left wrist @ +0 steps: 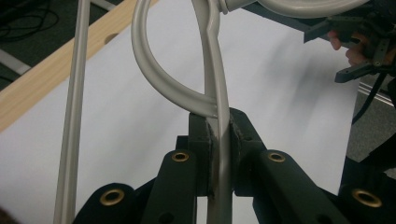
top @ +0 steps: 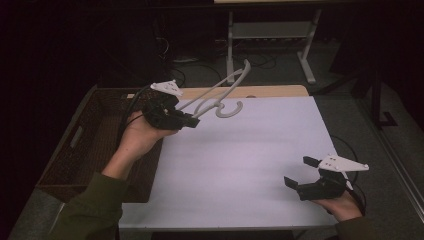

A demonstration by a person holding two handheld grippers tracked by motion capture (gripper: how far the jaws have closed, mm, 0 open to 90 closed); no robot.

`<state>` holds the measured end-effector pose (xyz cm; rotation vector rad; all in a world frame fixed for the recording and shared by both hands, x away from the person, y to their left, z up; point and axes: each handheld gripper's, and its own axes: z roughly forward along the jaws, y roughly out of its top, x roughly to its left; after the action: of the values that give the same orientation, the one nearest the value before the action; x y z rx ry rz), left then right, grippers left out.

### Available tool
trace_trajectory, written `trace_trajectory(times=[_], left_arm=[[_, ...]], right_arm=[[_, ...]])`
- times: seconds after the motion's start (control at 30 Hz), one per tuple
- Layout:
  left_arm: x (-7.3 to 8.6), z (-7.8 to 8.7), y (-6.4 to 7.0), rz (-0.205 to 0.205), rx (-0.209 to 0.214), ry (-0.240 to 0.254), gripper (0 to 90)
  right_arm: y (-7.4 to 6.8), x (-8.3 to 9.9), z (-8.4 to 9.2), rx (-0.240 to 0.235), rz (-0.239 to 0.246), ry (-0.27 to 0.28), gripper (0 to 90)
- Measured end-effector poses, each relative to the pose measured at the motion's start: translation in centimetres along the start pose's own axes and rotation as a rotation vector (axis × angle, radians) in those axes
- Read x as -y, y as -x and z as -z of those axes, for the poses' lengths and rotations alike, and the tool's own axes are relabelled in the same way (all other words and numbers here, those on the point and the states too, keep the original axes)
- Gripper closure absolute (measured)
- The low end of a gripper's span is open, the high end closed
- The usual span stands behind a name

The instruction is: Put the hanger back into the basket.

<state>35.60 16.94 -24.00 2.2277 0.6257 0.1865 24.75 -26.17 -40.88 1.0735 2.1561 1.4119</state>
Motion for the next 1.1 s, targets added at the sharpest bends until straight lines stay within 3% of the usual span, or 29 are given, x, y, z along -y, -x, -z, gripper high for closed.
trace_trajectory(times=[0.47, 1.1], left_arm=[[2.1, 4.4, -2.5, 0.038, -0.083, -0.004, 81.7], [8.4, 10.8, -5.5, 0.124, -0.192, -0.041, 81.7]], right_arm=[[0.0, 0.1, -0.1, -0.002, 0.002, -0.009, 0.0], [0.2, 0.1, -0.3, 0.01, 0.002, -0.013, 0.0]])
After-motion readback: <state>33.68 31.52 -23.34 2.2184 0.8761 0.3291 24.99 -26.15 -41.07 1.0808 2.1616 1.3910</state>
